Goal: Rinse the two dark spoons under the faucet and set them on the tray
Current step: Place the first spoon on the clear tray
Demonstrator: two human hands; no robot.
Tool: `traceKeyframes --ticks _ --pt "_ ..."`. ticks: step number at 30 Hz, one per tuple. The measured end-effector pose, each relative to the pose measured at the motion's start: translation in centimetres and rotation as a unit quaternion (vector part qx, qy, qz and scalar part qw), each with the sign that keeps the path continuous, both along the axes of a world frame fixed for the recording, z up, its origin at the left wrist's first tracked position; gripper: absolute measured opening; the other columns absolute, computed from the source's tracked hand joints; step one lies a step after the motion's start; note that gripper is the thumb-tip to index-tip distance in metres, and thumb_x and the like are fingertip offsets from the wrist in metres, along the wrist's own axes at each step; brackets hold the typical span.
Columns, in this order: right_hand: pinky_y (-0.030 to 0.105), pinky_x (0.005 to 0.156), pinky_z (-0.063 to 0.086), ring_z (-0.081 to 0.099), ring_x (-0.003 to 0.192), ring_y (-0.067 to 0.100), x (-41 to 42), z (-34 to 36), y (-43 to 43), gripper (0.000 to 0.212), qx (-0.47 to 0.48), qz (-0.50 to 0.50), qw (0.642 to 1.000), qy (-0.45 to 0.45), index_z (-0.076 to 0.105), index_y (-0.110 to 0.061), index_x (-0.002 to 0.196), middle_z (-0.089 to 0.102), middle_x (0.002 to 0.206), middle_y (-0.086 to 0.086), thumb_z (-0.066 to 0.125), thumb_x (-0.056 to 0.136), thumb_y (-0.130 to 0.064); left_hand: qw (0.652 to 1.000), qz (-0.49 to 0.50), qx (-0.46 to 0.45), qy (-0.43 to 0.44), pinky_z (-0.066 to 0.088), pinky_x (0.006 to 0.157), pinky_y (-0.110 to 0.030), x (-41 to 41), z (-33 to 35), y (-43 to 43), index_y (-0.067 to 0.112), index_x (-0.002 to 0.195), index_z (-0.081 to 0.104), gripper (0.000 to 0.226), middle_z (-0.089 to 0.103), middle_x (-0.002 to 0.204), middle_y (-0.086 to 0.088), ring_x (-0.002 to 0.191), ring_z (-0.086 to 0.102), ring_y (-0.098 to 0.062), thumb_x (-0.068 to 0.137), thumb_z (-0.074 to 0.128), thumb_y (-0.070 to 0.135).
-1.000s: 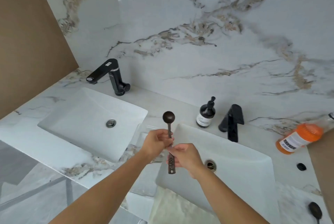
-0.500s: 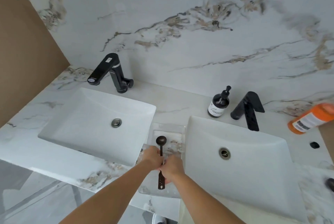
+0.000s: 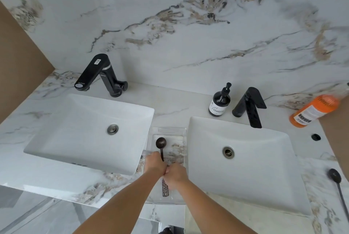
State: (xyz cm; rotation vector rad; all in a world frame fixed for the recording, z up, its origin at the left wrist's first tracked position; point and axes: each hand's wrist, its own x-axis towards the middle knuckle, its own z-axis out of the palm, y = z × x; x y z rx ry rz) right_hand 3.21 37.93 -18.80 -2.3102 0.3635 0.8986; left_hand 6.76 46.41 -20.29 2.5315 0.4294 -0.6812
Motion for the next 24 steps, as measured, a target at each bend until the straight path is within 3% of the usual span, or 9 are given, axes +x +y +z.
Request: traceKeyframes --ticks 3,8,10,13,16,19,21,24 --pt "0.024 0.052 0.035 0.056 0.078 0.024 -0.1 0.5 -0.4 0.037 0.005 0.014 1.000 -0.008 0.037 -0.020 0.053 0.052 0.061 0.000 0.045 0.087 -0.007 1.000 -0.014 0.016 0.018 0.044 0.063 -0.028 0.1 0.2 -0.3 0.009 0.100 0.061 0.015 0.067 0.100 -0.011 0.085 0.059 -0.023 0.086 0.056 0.012" --pt "0.027 0.063 0.044 0.062 0.080 0.028 -0.3 1.9 -1.2 0.032 0.025 0.018 0.999 -0.012 0.043 -0.017 0.056 0.066 0.076 0.011 0.046 0.086 -0.007 0.996 -0.060 0.049 0.041 0.046 0.064 -0.026 0.2 1.1 -1.0 0.006 0.107 0.061 0.022 0.069 0.110 -0.012 0.102 0.066 -0.026 0.086 0.059 0.010" --pt "0.029 0.065 0.049 0.067 0.084 0.031 -0.2 2.4 -1.7 0.032 0.029 0.024 0.999 -0.025 0.042 -0.016 0.055 0.071 0.088 0.018 0.045 0.085 -0.004 0.996 -0.064 0.053 0.038 0.045 0.064 -0.027 0.2 1.6 -1.4 0.006 0.108 0.059 0.022 0.068 0.110 -0.013 0.102 0.066 -0.026 0.086 0.058 0.011" --pt "0.038 0.070 0.060 0.070 0.078 0.032 0.0 3.0 -2.8 0.027 0.038 0.020 0.998 -0.051 0.049 -0.009 0.054 0.071 0.081 0.020 0.045 0.080 -0.001 0.996 -0.066 0.049 0.025 0.048 0.065 -0.028 0.1 2.6 -2.1 0.004 0.106 0.060 0.021 0.068 0.109 -0.015 0.100 0.067 -0.028 0.087 0.056 0.013" --pt "0.045 0.069 0.063 0.074 0.071 0.034 0.3 3.1 -4.7 0.022 0.077 -0.033 0.993 -0.081 0.067 0.003 0.074 0.073 0.084 0.022 0.046 0.079 0.001 0.998 -0.062 0.025 0.017 0.052 0.064 -0.030 0.3 3.7 -3.4 0.003 0.102 0.064 0.022 0.070 0.100 -0.015 0.090 0.070 -0.028 0.090 0.053 0.017" --pt "0.042 0.061 0.064 0.074 0.063 0.033 0.5 3.1 -7.8 0.025 0.103 -0.090 0.983 -0.120 0.070 -0.008 0.073 0.074 0.078 0.019 0.049 0.083 0.000 0.998 -0.045 -0.053 -0.007 0.059 0.063 -0.035 0.3 4.2 -6.1 0.006 0.085 0.062 0.019 0.071 0.084 -0.016 0.079 0.074 -0.034 0.090 0.045 0.010" --pt "0.042 0.066 0.063 0.074 0.070 0.034 0.4 3.1 -10.9 0.023 0.100 -0.120 0.976 -0.153 0.072 -0.011 0.078 0.075 0.081 0.015 0.051 0.084 -0.002 0.995 -0.056 -0.083 -0.030 0.061 0.076 -0.040 0.2 4.3 -8.5 0.006 0.092 0.064 0.021 0.073 0.095 -0.019 0.089 0.072 -0.037 0.089 0.043 0.008" --pt "0.034 0.077 0.059 0.071 0.085 0.027 -0.4 2.9 -17.1 0.020 0.051 -0.131 0.973 -0.185 0.074 -0.011 0.087 0.074 0.087 0.005 0.055 0.085 -0.006 0.989 -0.135 -0.027 -0.056 0.054 0.082 -0.034 -0.2 4.4 -12.7 0.013 0.102 0.063 0.025 0.069 0.108 -0.013 0.100 0.065 -0.031 0.087 0.043 0.006"
